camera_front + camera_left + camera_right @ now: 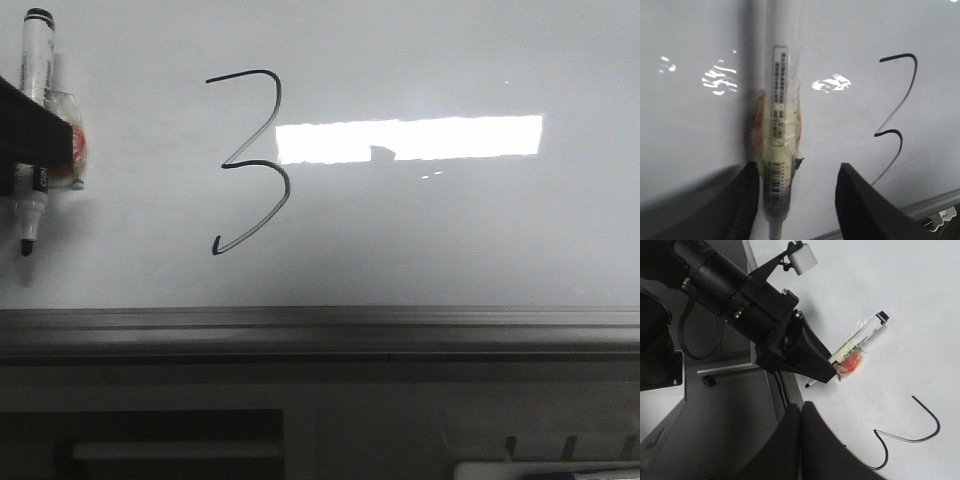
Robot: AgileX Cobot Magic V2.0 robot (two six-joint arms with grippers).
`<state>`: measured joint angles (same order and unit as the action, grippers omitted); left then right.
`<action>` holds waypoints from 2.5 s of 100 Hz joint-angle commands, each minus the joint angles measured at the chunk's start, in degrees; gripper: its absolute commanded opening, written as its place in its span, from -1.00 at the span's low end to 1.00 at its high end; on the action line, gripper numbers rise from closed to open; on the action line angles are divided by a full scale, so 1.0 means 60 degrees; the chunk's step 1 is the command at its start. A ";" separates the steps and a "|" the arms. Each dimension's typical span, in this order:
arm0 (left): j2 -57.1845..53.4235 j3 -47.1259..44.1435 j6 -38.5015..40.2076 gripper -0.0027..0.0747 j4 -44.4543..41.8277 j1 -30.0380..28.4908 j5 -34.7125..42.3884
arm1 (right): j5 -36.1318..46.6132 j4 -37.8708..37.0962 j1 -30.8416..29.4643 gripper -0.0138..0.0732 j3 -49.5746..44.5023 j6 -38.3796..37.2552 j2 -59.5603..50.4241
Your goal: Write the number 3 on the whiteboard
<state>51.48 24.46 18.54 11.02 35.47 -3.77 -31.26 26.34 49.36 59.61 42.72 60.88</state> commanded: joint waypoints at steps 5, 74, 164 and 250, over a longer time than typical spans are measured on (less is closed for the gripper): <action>-0.0866 0.0303 -0.0053 -0.12 -0.0557 0.0034 0.0111 | 0.0937 0.0160 -0.0016 -0.81 0.0264 -0.0009 -0.0488; -0.5726 0.0303 -0.0069 -0.99 -0.3621 0.0034 -0.0630 | 0.5748 0.0180 -0.0016 -0.82 -0.6063 0.0082 -0.6218; -0.7431 -0.0198 -0.0069 -0.99 -0.4551 0.0034 -0.1372 | 0.5523 0.0194 -0.0016 -0.82 -0.8086 0.0082 -0.8250; -0.8801 -0.1551 -0.3359 -0.98 -0.1938 -0.4037 -0.2177 | 0.5523 0.0194 -0.0016 -0.82 -0.8086 0.0082 -0.8250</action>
<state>-0.32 16.52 -0.48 -2.12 15.61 -23.43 -2.03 27.22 49.36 9.45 42.94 11.02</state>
